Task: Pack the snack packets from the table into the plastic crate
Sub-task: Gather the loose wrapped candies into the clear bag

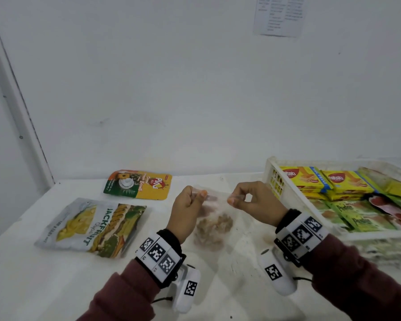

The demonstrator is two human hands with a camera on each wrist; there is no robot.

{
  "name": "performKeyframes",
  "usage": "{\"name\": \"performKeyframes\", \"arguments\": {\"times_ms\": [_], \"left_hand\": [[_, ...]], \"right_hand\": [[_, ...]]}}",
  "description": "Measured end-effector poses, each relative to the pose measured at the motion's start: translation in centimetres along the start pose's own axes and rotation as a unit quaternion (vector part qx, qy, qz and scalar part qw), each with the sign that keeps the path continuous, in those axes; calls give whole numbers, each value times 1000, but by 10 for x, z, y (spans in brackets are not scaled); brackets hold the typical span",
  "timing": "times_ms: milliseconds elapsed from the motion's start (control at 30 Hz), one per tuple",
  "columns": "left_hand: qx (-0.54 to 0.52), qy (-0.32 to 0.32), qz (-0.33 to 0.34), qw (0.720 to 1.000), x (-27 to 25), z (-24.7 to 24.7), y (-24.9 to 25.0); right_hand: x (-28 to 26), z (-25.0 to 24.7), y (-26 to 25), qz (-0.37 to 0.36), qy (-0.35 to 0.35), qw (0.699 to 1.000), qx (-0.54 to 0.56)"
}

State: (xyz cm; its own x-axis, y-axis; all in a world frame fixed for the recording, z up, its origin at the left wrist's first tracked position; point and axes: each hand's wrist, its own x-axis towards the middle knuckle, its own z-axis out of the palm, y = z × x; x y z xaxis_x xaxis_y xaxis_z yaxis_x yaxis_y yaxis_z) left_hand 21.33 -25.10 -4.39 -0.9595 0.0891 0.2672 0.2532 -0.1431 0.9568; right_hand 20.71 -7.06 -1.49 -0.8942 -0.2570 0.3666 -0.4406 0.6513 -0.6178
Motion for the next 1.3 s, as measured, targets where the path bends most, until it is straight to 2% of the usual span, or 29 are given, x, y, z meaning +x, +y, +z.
{"name": "performKeyframes", "arguments": {"times_ms": [233,433,533,600,667,700,767,800,867,933,1000,1033,1067,1100,1200,1300], "left_hand": [[-23,36,-40,998,-20,22,5],[-39,62,-101,992,-38,42,-2],[-37,63,-145,987,-40,51,-8],[-38,52,-197,978,-40,56,-15],[-18,24,-251,968,-38,63,-21],[33,9,-271,962,-36,67,-25],[211,-24,-294,932,-32,74,-32],[321,-31,-289,901,-31,77,-36],[483,-68,-229,843,-32,81,-35],[557,-191,-169,791,-34,85,-33],[604,-342,-158,702,-39,91,-31],[625,-391,-162,656,-41,94,-34],[637,-417,-174,624,-42,96,-37],[642,-421,-194,611,-43,98,-40],[644,-362,-238,631,-36,99,-46],[653,-322,-243,641,-27,103,-48]], "right_hand": [[-18,-14,18,17,6,999,43],[-34,-23,24,11,-58,996,68],[-37,-25,28,56,-71,995,37],[-40,-27,31,95,-82,992,3],[-41,-27,34,149,-137,979,-36],[-41,-26,36,178,-177,966,-64],[-42,-20,38,209,-231,939,-145],[-44,-17,40,208,-241,929,-187],[-51,-13,42,197,-251,913,-253],[-59,-11,48,185,-292,890,-298],[-67,-7,53,178,-345,858,-336],[-70,-5,56,177,-360,846,-351],[-73,-2,58,175,-368,839,-362],[-74,0,60,174,-370,835,-367],[-70,5,64,175,-375,836,-360],[-62,10,69,186,-369,839,-355]]}}
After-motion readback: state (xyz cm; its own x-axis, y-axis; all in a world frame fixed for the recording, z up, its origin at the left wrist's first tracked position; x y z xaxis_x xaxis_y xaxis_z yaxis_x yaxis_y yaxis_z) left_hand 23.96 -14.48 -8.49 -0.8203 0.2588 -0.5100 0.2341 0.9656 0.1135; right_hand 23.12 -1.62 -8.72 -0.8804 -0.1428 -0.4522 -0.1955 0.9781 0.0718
